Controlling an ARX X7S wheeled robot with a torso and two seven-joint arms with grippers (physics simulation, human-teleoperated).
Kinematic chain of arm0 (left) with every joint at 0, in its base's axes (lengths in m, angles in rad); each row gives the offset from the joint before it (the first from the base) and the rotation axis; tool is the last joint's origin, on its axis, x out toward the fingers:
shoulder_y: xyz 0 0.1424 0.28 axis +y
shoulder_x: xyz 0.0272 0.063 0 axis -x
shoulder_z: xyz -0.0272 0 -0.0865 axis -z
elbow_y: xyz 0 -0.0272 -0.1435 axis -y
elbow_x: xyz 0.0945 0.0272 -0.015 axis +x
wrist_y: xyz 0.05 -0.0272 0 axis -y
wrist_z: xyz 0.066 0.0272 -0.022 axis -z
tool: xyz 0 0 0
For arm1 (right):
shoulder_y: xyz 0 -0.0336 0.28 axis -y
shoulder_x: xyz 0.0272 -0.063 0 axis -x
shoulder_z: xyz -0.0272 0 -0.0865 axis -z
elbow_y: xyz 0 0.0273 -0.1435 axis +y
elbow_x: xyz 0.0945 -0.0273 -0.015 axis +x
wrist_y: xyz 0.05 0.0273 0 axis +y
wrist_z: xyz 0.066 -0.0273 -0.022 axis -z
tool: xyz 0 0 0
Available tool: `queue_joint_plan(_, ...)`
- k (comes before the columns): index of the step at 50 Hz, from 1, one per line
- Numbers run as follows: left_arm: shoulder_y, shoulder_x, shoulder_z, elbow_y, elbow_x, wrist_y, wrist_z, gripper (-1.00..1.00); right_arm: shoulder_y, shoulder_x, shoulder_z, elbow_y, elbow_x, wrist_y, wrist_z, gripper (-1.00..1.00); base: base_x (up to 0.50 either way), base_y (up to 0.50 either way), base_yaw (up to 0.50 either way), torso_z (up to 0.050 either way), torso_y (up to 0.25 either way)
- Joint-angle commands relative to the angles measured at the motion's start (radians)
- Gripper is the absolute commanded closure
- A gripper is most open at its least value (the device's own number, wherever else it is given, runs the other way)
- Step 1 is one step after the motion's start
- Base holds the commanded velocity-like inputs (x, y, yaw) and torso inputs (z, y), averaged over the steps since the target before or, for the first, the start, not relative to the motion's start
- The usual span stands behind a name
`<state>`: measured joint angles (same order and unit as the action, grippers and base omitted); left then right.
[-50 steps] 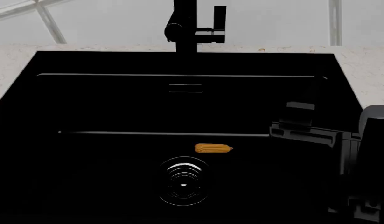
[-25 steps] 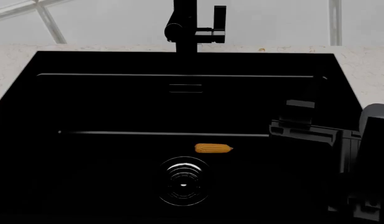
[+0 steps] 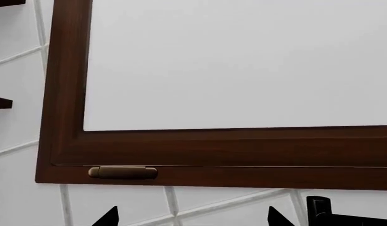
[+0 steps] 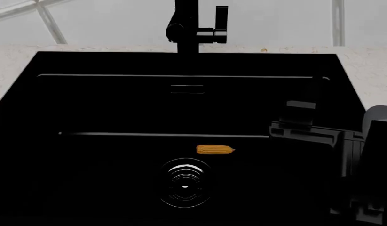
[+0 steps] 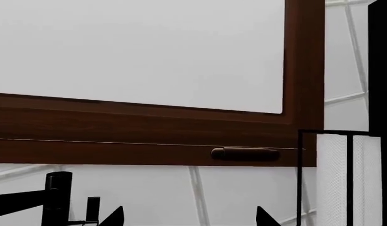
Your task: Turn the sink spout to the right.
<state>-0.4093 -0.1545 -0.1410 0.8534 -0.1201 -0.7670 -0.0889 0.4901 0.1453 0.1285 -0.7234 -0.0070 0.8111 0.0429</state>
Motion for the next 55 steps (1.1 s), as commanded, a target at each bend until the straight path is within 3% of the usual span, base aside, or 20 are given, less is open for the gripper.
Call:
queue_joint_plan(1,0.010,-0.001,-0.004,-0.001,-0.004,0.018,0.001,-1.00,-0.008,0.005,0.000,-0.004,0.010,-0.006,-0.006,-1.00,0.16,0.00,0.00,0.000,0.000)
queue_joint_plan(23,0.007,-0.003,-0.014,0.015,-0.052,0.018,-0.003,-1.00,-0.011,0.013,-0.001,-0.002,0.028,-0.012,0.010,-1.00,0.27,0.00,0.00,0.000,0.000)
queue_joint_plan(43,0.013,-0.018,-0.004,0.004,-0.053,0.028,-0.023,-1.00,-0.006,0.027,-0.013,-0.018,0.034,0.020,0.026,-1.00,0.01,0.00,0.00,0.000,0.000)
queue_joint_plan(55,0.012,-0.028,0.003,-0.003,-0.055,0.032,-0.033,-1.00,0.173,0.001,-0.015,-0.151,0.102,0.315,0.015,-1.00,0.00,0.00,0.00,0.000,0.000)
